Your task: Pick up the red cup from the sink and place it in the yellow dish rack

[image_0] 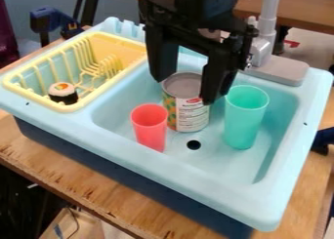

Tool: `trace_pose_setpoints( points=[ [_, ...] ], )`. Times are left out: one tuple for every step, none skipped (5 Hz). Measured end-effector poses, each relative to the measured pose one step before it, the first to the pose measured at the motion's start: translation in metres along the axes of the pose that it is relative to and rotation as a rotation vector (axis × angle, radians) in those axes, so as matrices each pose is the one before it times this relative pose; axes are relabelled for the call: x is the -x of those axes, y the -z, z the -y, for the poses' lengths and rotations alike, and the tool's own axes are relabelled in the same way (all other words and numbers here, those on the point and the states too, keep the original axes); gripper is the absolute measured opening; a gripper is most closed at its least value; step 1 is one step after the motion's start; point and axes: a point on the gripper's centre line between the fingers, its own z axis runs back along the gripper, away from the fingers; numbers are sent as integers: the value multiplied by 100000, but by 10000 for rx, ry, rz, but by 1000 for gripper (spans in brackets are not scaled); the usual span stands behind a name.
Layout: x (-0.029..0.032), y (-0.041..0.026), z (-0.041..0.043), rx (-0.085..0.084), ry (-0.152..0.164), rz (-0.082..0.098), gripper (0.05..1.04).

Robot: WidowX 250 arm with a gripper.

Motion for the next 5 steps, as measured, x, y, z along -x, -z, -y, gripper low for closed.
trace_pose_setpoints(
  points=[
    [133, 732, -31, -48, -3, -288, 1000],
    [-131, 1187, -237, -162, 154, 42, 1000],
    [-449, 1745, -255, -197, 15, -221, 1000],
    [-743, 1930, -1695, 23, -533, -474, 1000],
    [-666, 2203, -450, 105, 20, -696, 1000]
  ],
)
